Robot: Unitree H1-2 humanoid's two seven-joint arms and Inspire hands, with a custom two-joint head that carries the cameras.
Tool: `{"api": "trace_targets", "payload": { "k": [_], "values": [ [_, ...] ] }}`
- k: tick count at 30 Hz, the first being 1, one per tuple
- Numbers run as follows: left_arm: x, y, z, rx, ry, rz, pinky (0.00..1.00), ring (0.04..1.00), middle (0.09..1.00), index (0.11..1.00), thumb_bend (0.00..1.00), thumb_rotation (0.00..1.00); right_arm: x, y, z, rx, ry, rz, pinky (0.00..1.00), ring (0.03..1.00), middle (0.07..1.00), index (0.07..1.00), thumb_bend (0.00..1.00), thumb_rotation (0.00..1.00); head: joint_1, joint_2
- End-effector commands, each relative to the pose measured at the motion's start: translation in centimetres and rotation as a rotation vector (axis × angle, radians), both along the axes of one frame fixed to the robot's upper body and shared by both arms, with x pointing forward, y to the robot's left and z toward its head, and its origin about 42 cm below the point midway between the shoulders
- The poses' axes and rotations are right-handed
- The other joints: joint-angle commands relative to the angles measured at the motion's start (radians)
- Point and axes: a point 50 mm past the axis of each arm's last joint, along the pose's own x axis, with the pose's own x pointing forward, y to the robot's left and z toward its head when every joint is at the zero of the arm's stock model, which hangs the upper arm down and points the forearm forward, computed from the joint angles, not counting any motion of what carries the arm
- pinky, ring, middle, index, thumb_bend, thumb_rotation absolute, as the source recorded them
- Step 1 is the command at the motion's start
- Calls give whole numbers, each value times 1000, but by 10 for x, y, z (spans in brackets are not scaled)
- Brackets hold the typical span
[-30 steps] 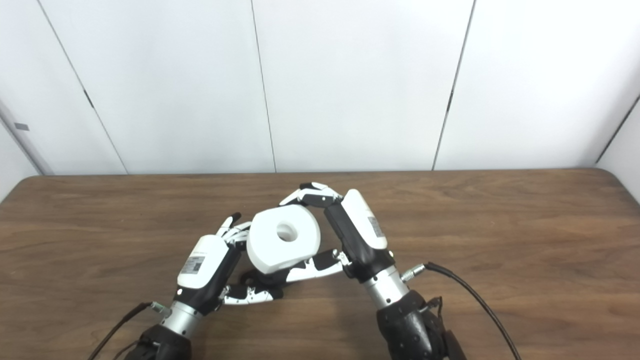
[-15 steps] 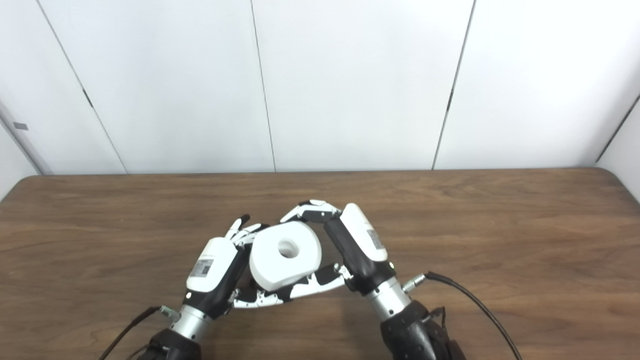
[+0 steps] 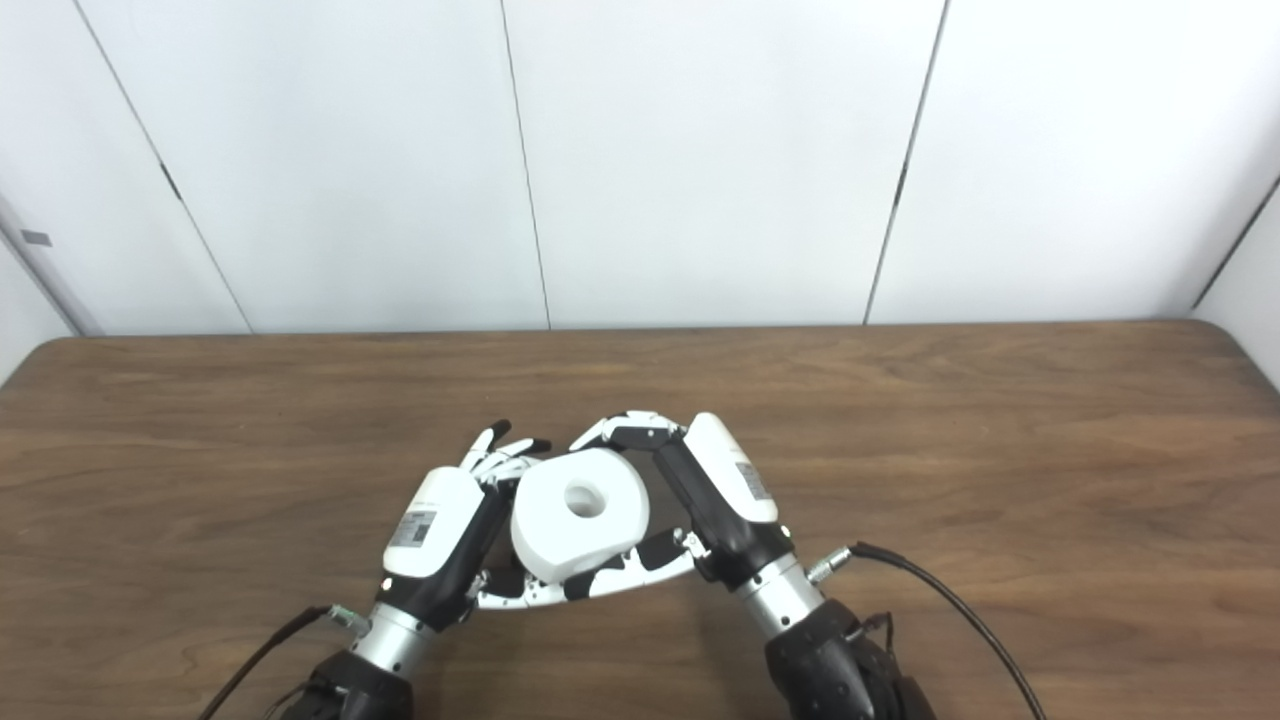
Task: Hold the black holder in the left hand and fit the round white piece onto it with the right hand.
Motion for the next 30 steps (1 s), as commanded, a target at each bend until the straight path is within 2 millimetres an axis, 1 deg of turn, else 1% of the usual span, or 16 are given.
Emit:
{"api": "trace_targets", "payload": {
  "k": [1, 5, 11, 19, 30],
  "values": [
    [-53, -11, -58, -43, 218, 6, 1000, 858, 695, 482, 524, 53, 3, 1, 18, 40, -98, 25, 773, 569, 465, 512, 528, 0, -4, 7],
    [-56, -12, -59, -59, 245, 2, 1000, 856, 695, 482, 524, 53, 3, -1, 17, 37, -98, 20, 783, 571, 467, 510, 528, 0, -12, 12],
    [-60, -10, -61, -68, 285, -4, 1000, 861, 696, 482, 524, 53, 1, -5, 22, 27, -106, 4, 781, 575, 465, 510, 528, 1, -29, 28],
    [-67, -7, -55, -73, 357, 5, 1000, 866, 702, 483, 524, 54, -6, -10, 31, 20, -115, -6, 766, 572, 469, 506, 529, 1, -54, 75],
    [-73, -3, -53, -62, 385, -1, 1000, 859, 701, 482, 524, 55, -16, -19, 36, 13, -96, -26, 763, 564, 464, 511, 528, 1, -66, 118]
  ]
}}
